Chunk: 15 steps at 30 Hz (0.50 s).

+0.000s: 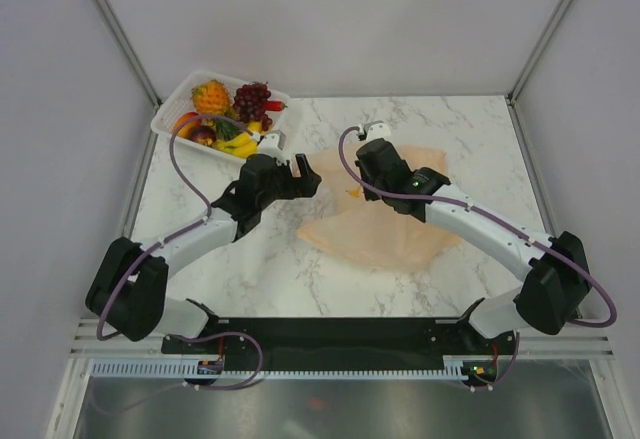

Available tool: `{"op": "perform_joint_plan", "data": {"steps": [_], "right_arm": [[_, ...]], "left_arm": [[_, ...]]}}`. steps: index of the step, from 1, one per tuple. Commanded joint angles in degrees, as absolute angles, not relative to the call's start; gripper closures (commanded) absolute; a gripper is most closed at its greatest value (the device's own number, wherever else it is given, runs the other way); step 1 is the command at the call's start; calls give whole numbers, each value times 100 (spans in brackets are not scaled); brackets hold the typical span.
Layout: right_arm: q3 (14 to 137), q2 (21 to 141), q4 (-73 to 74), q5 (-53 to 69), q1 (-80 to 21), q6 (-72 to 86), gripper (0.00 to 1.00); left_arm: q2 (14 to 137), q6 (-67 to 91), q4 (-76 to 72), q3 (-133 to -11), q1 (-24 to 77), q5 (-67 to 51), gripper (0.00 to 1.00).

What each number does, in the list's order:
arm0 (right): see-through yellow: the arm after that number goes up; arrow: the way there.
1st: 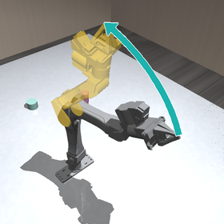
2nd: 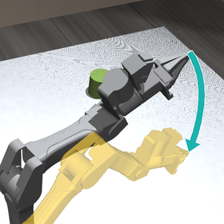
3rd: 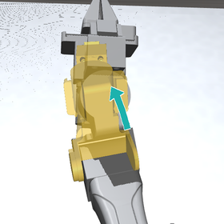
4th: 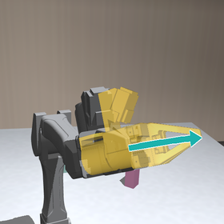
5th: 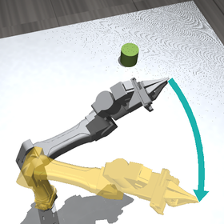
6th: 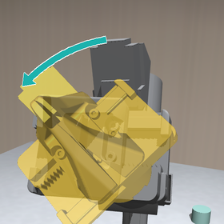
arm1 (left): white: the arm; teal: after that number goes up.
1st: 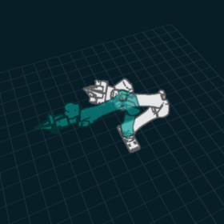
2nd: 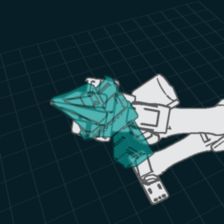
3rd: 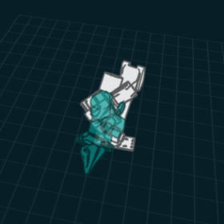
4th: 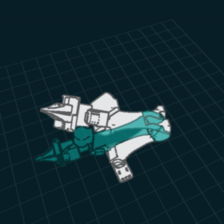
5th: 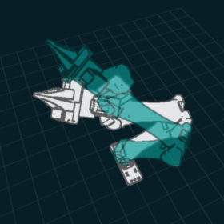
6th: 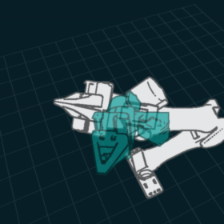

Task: Place the fake fruits into the plastic bag and tie a complex knot
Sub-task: Adjust the plastic bag at the center of the board.

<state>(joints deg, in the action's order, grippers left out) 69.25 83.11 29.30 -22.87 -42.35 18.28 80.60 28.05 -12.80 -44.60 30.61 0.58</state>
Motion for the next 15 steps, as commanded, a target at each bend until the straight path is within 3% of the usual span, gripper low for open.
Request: {"op": "perform_joint_plan", "data": {"steps": [1,5,9,15], "right_arm": [[7197,8121,3076,-2566,-4228,1626,100],[7286,8095,3217,-2593,-4228,1538,100],[7330,8095,3366,-2497,-4228,1468,100],[7348,7998,3577,-2110,-4228,1239,100]], "left_arm": [[7629,2128,-1178,-4456,3129,772,0],[7497,1733,-1317,-4421,3129,749,0],[7943,845,-1924,-4394,3199,-639,0],[8350,493,-2134,-4527,3287,-731,0]]}}
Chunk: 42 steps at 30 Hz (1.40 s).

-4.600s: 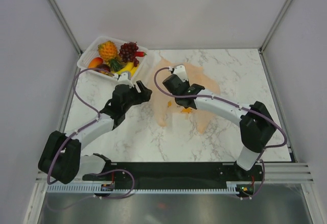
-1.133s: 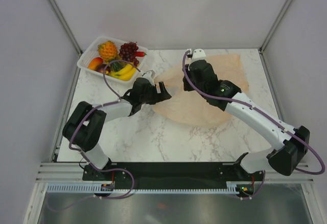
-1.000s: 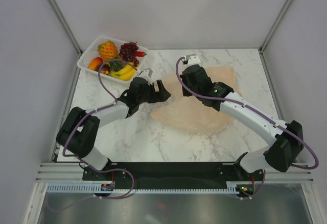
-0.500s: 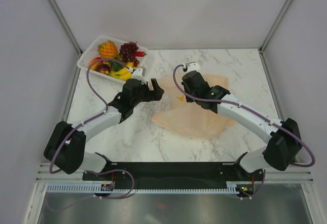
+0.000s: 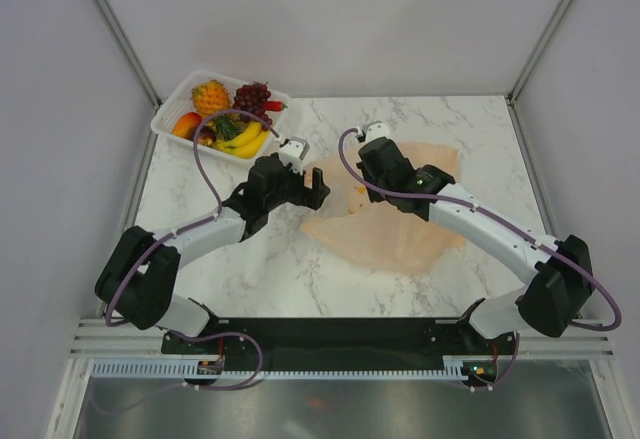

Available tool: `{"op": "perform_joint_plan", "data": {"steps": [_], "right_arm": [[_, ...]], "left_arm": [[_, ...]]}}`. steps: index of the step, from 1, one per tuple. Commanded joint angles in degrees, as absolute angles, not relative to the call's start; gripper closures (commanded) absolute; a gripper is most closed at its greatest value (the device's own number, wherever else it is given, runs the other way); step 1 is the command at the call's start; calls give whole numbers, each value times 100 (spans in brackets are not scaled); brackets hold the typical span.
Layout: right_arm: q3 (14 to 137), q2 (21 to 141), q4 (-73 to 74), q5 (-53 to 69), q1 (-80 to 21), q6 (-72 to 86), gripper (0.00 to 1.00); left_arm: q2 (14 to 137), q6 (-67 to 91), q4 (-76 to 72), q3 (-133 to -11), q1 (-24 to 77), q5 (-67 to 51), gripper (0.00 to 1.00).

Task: Place the fake fruits into the plastic bag and tie a complex knot
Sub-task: Adjust the plastic bag at the center of the board.

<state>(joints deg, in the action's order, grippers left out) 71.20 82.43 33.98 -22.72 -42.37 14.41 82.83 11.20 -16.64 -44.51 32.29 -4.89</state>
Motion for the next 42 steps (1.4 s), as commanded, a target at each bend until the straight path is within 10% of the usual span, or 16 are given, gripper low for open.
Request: {"op": "perform_joint_plan", "data": {"steps": [1,23,33,42], "right_arm": [[7322,7981,3586,-2092,-4228,1222,100],[7172,7717,3938,-1863,-4228,984,100],[7313,7840,3911,-1890,-4228,1019,100],[7356,8077,3832,-2548,-4324,1125,50]], "left_arm": [[8315,449,-2223,-4465,3287,-703,0],[8068,343,-2663,-4025,3313,212,2],[8244,246,-2382,-4315,3322,-711,93],[8218,316,-2391,-4333,3322,-932,98]]}}
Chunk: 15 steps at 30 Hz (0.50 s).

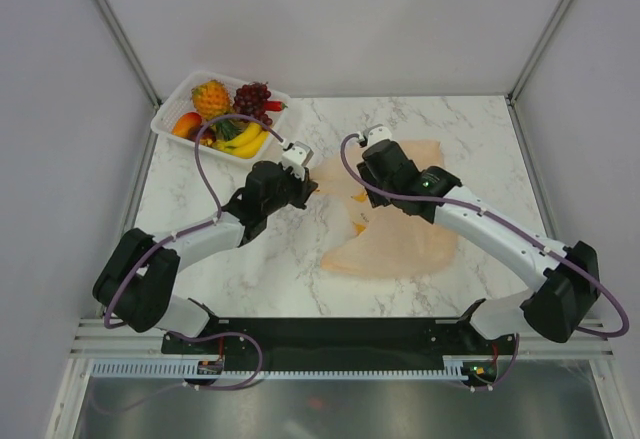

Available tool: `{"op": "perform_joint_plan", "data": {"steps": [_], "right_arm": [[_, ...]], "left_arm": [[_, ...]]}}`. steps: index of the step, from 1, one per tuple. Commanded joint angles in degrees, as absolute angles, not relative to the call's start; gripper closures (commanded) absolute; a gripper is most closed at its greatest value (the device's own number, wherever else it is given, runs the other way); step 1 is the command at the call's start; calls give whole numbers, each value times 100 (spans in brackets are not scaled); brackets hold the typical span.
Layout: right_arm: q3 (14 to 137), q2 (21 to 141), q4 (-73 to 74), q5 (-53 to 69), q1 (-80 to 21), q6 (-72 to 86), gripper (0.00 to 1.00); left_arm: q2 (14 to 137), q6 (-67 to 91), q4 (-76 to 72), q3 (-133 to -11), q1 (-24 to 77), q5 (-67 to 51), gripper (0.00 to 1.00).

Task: Place the fake fruits into the plastic bag and tie a complex knot
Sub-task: Adjust the plastic bag at the center of the board.

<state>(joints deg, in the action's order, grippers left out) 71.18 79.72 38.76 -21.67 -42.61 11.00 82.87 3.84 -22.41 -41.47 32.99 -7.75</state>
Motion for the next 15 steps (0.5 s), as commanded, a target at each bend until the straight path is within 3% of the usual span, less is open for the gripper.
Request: {"op": "perform_joint_plan", "data": {"steps": [1,15], "right_arm": [[7374,8164,3832,-2749,-4385,1142,43],[7313,9105,3920,-4672,-5300,1344,18]], "left_arm": [[8183,316,-2391,-4298,3322,-932,98],[8025,352,-2479,-4210,3322,-905,98]]}}
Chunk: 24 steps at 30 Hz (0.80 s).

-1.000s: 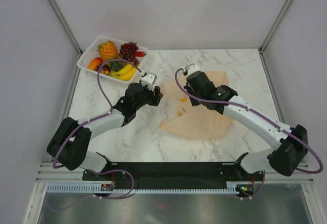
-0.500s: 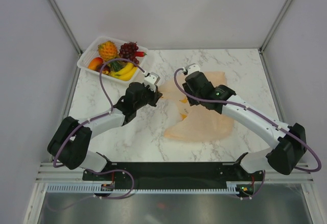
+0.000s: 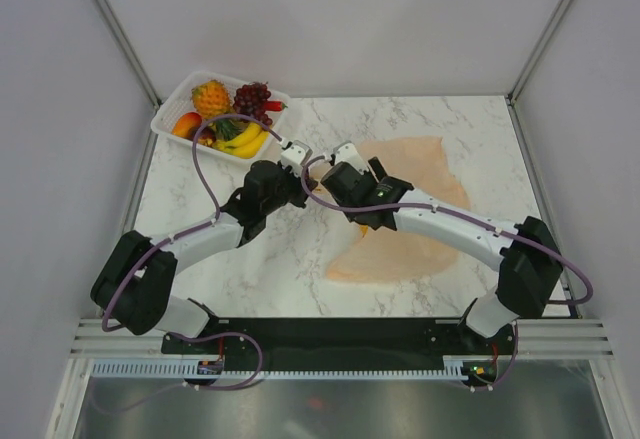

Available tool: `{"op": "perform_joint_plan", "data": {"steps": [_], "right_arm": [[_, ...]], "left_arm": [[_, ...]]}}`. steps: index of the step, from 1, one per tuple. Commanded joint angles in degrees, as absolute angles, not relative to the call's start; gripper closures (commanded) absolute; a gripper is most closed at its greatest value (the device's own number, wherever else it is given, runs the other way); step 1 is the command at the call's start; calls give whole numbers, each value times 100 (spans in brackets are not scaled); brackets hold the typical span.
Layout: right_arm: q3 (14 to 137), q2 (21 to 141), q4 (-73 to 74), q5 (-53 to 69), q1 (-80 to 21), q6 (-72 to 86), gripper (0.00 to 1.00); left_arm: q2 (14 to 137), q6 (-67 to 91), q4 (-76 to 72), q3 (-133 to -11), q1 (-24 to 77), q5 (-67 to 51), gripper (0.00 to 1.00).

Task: Place the fake fruits into the plastic bag and tie a complex knot
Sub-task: Adjust the plastic bag at the center of the board.

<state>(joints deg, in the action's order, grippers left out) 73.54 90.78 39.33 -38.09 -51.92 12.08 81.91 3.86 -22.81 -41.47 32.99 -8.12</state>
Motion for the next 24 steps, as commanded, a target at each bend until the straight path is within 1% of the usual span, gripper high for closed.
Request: {"op": "perform_joint_plan", "data": {"steps": [1,6,9,12,15,16,18,19,21,22,23,24], "right_arm": [[7286,9175,3920,-4850,-5309,1406,17],[7154,9491,3867,-5571,-5300,1520,17],[7085,9659,3885,-5572,-5309,1669,17],[6900,9642,3876,-5633,-5300,1898,19],[6742,9501,3885,-5669,-5265,2021,34],[6733,9440,3885,-5634,-5247,2013,54],[6767,9387,3893,-5564,-5230,1969,86],[6811,9343,3885,-5476,-5221,1925,100],[6978,9264,3911,-4985,-5186,1837,100],[7057,9185,3902,-4809,-5177,1767,100],[7206,9150,3911,-4520,-5151,1732,100],[7285,9123,3911,-4326,-5133,1679,100]], "left_arm": [[8024,360,-2479,-4210,3322,-905,98],[8033,360,-2426,-4219,3322,-836,98],[8112,360,-2224,-4306,3322,-555,98],[8130,369,-2197,-4333,3322,-510,98],[8174,396,-2171,-4359,3322,-457,98],[8209,396,-2162,-4368,3322,-440,98],[8253,404,-2127,-4412,3322,-474,98],[8279,413,-2101,-4456,3322,-492,98],[8314,431,-2092,-4465,3322,-457,98],[8297,474,-2092,-4447,3322,-379,95],[8210,527,-2100,-4421,3322,-108,85],[8122,571,-2161,-4273,3322,-18,67]]}}
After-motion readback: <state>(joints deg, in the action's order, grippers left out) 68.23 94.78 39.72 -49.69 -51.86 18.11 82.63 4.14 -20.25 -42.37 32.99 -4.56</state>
